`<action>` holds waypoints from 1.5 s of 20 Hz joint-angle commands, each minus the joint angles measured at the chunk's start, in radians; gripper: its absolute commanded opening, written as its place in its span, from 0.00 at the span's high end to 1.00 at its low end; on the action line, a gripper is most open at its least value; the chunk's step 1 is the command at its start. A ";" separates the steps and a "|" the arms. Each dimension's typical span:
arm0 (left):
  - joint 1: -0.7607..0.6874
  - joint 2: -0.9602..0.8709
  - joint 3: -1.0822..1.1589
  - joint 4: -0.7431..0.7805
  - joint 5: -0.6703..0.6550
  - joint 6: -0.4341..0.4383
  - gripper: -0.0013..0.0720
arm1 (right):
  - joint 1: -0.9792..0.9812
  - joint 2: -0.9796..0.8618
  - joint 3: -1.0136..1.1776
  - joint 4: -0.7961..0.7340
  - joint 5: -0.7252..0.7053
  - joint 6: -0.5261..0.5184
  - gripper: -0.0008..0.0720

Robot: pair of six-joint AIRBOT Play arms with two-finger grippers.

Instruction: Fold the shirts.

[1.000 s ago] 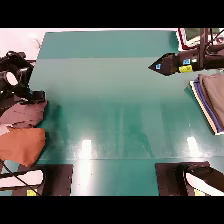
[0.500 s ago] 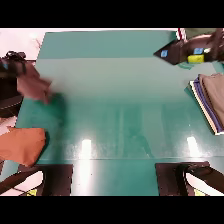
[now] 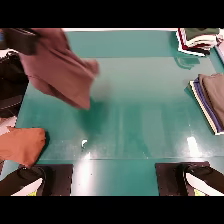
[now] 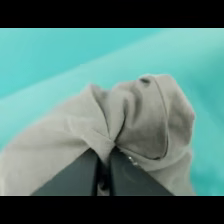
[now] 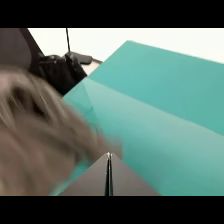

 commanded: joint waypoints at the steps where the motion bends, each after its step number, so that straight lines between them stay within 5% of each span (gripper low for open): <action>1: -0.224 -0.133 0.014 -0.008 -0.025 -0.018 0.95 | 0.000 0.000 0.027 0.000 0.004 0.000 0.97; 3: -0.313 -0.256 0.014 -0.039 -0.002 -0.017 0.91 | 0.000 0.000 0.027 0.000 0.005 0.000 0.97; 4: -0.340 -0.310 0.014 -0.085 0.027 -0.018 0.50 | 0.000 0.000 0.027 0.000 0.005 0.000 0.97; 5: -0.355 -0.362 0.015 -0.135 0.066 -0.018 0.19 | 0.000 0.000 0.027 0.001 0.006 0.001 0.97; 8: -0.309 -0.411 0.016 -0.101 0.085 -0.054 0.24 | 0.000 0.000 0.027 0.002 0.017 0.001 0.97; 12: -0.032 -0.385 0.006 -0.057 -0.036 -0.145 0.24 | 0.000 0.000 0.027 0.002 0.024 0.001 0.97; 17: 0.219 -0.385 -0.272 -0.361 0.015 -0.116 0.24 | 0.001 -0.001 0.026 0.002 0.024 0.001 0.97; 25: 0.227 -0.467 -0.639 -0.713 0.236 0.027 0.24 | 0.001 -0.001 0.025 0.002 0.023 0.001 0.97; 30: 0.149 -0.496 -0.639 -0.706 0.319 0.040 0.25 | 0.001 -0.001 0.025 0.003 0.024 0.016 0.97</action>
